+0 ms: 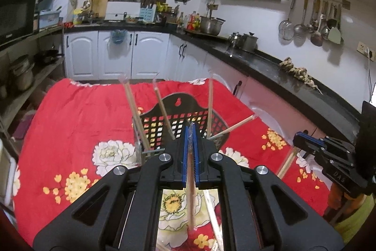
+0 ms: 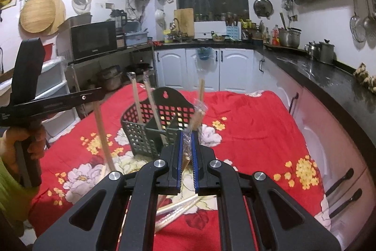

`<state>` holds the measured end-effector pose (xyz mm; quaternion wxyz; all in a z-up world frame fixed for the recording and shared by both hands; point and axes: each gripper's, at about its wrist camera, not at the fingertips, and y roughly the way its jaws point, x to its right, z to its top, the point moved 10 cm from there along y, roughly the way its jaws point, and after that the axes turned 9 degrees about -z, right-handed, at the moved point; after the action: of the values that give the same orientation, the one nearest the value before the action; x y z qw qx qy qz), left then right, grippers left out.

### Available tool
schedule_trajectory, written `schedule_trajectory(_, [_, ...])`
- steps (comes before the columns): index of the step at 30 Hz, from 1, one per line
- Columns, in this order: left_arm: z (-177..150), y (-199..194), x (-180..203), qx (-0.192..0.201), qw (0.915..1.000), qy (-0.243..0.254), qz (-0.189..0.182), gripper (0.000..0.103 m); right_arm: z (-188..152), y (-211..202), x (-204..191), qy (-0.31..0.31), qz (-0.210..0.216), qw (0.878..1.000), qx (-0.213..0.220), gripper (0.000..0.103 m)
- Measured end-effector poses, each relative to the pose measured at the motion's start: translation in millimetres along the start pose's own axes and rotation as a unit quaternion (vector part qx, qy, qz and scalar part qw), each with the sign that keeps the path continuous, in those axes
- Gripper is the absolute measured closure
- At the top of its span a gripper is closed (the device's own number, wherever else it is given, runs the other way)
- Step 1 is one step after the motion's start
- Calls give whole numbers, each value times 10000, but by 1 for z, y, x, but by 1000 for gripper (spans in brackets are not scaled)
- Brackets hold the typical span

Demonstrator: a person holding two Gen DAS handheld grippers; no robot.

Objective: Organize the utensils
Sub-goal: 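Lift the chopsticks in both grippers up over the green caddy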

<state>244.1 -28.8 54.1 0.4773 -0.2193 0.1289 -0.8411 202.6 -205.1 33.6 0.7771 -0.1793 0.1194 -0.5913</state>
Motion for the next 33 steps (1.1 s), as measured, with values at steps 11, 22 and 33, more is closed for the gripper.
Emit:
schedule_trajectory(11, [21,-5,23,173,9995,207,-166,101,36,-15,-12,-131,98,9990,422,96])
schedule_trajectory(22, [39,-11,37,360,9983,374,-253,101,70,-28,-18,-118,158,9965,812,96])
schedule_trajectory(33, [79,-26,44,774,9954,533,-191,101,112,-41,-18,-137,132,9913,1304,96])
